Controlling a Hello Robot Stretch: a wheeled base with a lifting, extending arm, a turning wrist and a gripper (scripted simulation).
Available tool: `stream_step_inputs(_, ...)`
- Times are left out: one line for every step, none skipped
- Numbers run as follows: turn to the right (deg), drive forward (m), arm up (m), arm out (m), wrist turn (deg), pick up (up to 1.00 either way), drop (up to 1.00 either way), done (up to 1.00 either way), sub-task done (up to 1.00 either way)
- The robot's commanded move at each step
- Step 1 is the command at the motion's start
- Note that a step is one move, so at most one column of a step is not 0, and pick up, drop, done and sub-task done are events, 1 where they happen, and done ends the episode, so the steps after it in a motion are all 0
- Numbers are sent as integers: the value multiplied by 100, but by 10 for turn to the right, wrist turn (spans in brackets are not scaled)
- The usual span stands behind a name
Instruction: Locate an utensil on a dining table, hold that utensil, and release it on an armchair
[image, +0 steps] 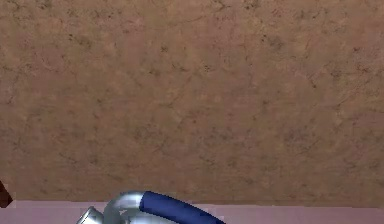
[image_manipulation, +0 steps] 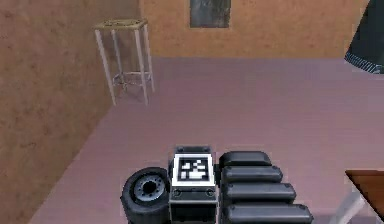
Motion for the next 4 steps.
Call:
stream_step_inputs(-450,0,0,0,0,0,0,0,0)
stream_step_inputs(-240,0,0,0,0,0,0,0,0)
stream_step_inputs(0,100,0,0,0,0,0,0,0)
stream_step_inputs(-30,0,0,0,0,0,0,0,0)
